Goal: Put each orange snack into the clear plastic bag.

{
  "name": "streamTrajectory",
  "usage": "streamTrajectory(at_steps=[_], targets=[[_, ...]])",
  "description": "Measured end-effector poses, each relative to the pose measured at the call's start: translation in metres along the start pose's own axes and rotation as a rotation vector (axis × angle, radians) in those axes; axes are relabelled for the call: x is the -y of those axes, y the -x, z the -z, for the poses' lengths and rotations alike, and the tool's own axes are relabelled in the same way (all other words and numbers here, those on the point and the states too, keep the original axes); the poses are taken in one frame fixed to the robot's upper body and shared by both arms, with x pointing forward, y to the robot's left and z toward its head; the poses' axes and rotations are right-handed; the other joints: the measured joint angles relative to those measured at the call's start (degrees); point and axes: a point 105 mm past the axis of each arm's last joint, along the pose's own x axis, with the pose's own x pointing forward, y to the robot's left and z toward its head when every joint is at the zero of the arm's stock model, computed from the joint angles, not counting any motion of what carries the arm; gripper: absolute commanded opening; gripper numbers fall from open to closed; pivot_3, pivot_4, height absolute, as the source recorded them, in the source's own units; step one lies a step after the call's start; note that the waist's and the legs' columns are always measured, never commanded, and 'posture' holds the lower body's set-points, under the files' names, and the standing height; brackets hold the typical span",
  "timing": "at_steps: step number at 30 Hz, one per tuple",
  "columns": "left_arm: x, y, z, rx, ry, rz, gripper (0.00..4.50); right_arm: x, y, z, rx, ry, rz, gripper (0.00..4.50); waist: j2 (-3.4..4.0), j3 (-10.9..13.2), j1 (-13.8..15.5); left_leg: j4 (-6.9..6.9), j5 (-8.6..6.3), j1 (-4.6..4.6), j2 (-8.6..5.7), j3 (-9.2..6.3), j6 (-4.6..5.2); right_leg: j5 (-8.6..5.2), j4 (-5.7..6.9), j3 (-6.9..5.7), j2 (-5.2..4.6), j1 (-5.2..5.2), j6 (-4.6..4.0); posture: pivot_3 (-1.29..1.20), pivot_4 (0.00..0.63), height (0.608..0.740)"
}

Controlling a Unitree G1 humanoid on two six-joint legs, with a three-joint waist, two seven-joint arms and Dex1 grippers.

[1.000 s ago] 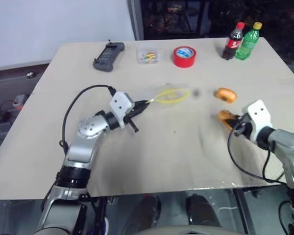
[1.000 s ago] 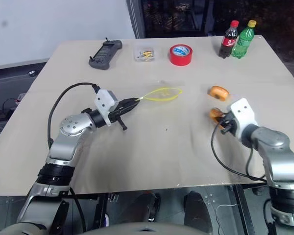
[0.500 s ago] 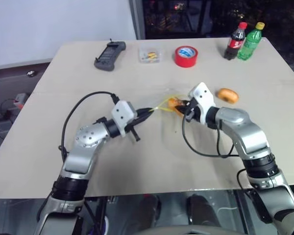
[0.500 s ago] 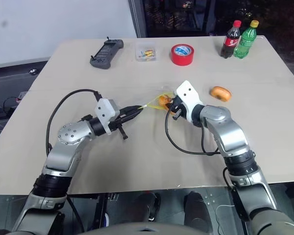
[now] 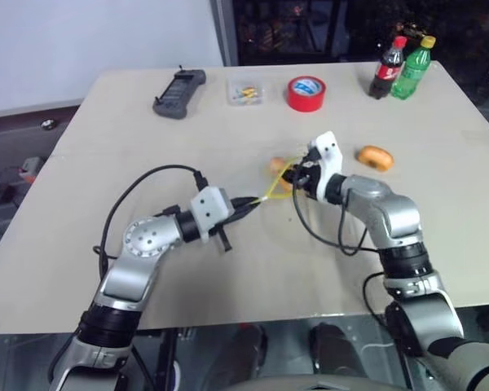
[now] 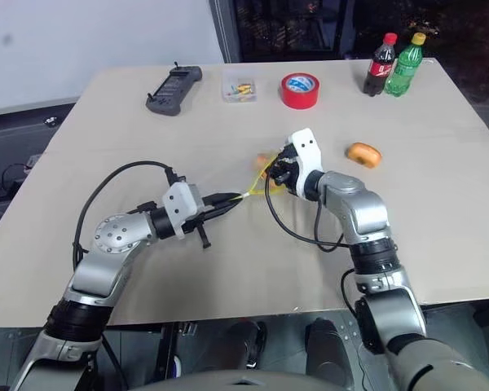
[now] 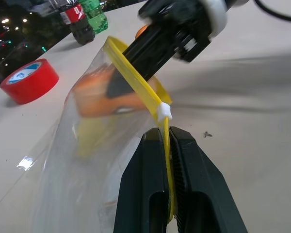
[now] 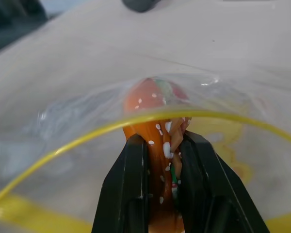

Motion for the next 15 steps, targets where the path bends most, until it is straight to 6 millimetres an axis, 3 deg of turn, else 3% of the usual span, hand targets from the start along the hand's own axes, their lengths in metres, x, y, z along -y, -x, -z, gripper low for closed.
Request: streamTrajectory(at_steps=[3,6,9,11,15], targets=[[0.000,0.000,0.000,0.003,-0.002,0.003,0.00,0.007,-0.008,0.008,-0.015,0.057,0.056,0.77,0.00,0.00,-0.30,0.00,0.00,0.00,-0.02,0.00,0.00,0.00,0.00,0.00,-0.01,0.00,0.00,0.00,0.150,0.740],[-0.001,-0.002,-0.001,0.007,0.007,-0.016,0.00,0.013,-0.014,0.011,-0.008,0.146,0.101,1.77,0.01,0.00,-0.88,0.01,0.00,0.00,-0.02,0.01,0.00,0.00,0.01,0.00,-0.01,0.00,0.00,0.00,0.150,0.740],[-0.006,-0.003,0.001,-0.003,0.023,-0.053,0.00,0.012,-0.011,0.003,0.027,0.220,0.105,3.12,0.01,0.01,-1.05,0.01,0.00,0.00,-0.01,0.01,0.00,0.00,0.02,0.01,-0.01,-0.02,0.00,0.00,0.150,0.740],[-0.008,-0.004,0.002,-0.013,0.027,-0.075,0.00,0.010,-0.003,-0.004,0.059,0.250,0.083,3.12,0.01,0.00,-1.01,0.00,0.00,0.00,-0.01,0.00,0.00,0.00,0.02,0.01,0.01,-0.02,0.00,0.00,0.150,0.740],[-0.032,-0.003,0.019,-0.088,0.060,-0.209,0.00,-0.016,0.039,-0.007,0.112,0.303,-0.105,3.12,0.02,0.01,-0.65,0.02,0.00,-0.04,-0.04,-0.07,0.01,0.00,-0.06,-0.06,-0.02,0.02,0.01,0.00,0.150,0.740]])
